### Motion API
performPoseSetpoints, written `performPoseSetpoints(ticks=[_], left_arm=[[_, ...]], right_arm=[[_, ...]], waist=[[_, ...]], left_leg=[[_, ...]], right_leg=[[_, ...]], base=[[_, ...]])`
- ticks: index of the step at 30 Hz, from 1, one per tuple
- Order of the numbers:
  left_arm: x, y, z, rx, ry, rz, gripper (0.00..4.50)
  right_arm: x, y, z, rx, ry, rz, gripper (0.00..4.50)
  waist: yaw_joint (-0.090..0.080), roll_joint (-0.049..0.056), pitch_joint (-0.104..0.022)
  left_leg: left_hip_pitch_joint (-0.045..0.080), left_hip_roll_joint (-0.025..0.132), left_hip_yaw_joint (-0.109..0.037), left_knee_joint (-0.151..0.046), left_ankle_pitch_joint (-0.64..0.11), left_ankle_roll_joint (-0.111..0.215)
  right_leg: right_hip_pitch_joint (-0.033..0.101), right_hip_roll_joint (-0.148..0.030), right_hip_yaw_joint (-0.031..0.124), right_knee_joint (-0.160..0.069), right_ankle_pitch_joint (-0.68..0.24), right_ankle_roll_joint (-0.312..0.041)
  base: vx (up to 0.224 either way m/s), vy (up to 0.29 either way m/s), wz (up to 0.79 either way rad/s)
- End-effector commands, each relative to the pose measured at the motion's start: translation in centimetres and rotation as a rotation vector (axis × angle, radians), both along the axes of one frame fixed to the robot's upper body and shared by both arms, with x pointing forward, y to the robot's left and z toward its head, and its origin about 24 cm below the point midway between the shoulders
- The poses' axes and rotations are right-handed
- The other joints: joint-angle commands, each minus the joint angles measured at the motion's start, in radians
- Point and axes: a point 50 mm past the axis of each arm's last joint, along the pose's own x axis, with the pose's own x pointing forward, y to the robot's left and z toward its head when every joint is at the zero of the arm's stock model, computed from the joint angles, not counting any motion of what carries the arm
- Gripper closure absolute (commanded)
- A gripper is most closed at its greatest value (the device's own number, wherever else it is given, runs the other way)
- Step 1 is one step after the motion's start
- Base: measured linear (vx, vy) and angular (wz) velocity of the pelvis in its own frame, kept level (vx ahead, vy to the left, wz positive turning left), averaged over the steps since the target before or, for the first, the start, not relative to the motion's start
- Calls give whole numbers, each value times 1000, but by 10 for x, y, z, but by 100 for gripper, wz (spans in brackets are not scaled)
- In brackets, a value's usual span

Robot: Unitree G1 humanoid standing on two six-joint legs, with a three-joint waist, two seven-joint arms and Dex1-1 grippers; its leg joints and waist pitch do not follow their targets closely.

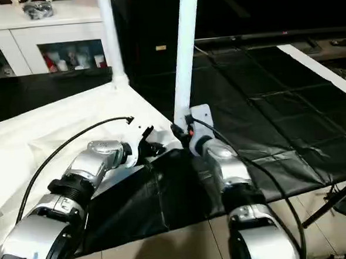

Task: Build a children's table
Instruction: Rotate leg to tighten

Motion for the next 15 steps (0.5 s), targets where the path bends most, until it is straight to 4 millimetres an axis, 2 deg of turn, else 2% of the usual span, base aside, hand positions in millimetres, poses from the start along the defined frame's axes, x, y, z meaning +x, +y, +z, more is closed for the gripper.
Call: performPoseSetpoints(ticks=[1, 2, 5, 8, 10, 11, 12, 13, 14, 15], left_arm=[[-2, -33, 16, -65, -61, -112, 450], [-2, -28, 14, -41, -67, -114, 450], [-1, -22, 12, -12, -81, -118, 450], [0, -9, 10, 18, -97, -149, 450], [0, -5, 10, 23, -91, -159, 450], [-2, 4, 10, 34, -76, -210, 450], [-3, 7, 9, 36, -65, -228, 450], [-4, 9, 9, 38, -60, -237, 450], [-5, 12, 9, 44, -67, -273, 450], [-7, 15, 9, 48, -59, -306, 450]], right_arm=[[-16, 40, -18, 74, 103, 153, 185], [-17, 39, -16, 94, 94, 167, 185], [-17, 36, -14, 104, 70, 191, 144], [-22, 21, -11, 82, 14, 269, 123], [-23, 16, -11, 75, 5, 289, 98], [-27, -2, -9, 72, -15, 355, 93], [-28, -9, -7, 70, -23, 381, 86], [-29, -12, -6, 69, -27, 397, 63], [-31, -18, -5, 67, -32, 429, 63], [-33, -24, -2, 58, -40, 468, 48]], waist=[[4, -6, -49], [5, -7, -48], [6, -9, -47], [12, -10, -51], [16, -11, -56], [20, -14, -59], [31, -15, -62], [35, -17, -64], [37, -14, -65], [40, -17, -66]], left_leg=[[1, 48, -26, -76, -325, 38], [1, 48, -25, -77, -325, 40], [3, 49, -25, -77, -327, 38], [0, 51, -25, -80, -308, 43], [-7, 53, -23, -81, -261, 53], [-10, 55, -21, -79, -222, 64], [-10, 57, -17, -75, -185, 86], [-18, 55, -14, -71, -143, 101], [-19, 55, -13, -70, -132, 104], [-24, 52, -11, -65, -109, 114]], right_leg=[[25, -93, 64, -100, -525, -71], [24, -93, 64, -101, -529, -71], [23, -93, 65, -102, -545, -70], [27, -95, 71, -97, -519, -64], [33, -95, 76, -86, -447, -87], [35, -94, 79, -77, -387, -110], [37, -93, 82, -67, -320, -130], [38, -91, 86, -53, -258, -155], [36, -91, 86, -52, -248, -165], [40, -92, 87, -48, -225, -172]], base=[[0, 0, 0], [0, 0, 0], [0, 0, 0], [0, 0, 0], [0, 0, 0], [0, 0, 0], [0, 0, 0], [0, 0, 0], [0, 0, 0], [0, 0, 0]])
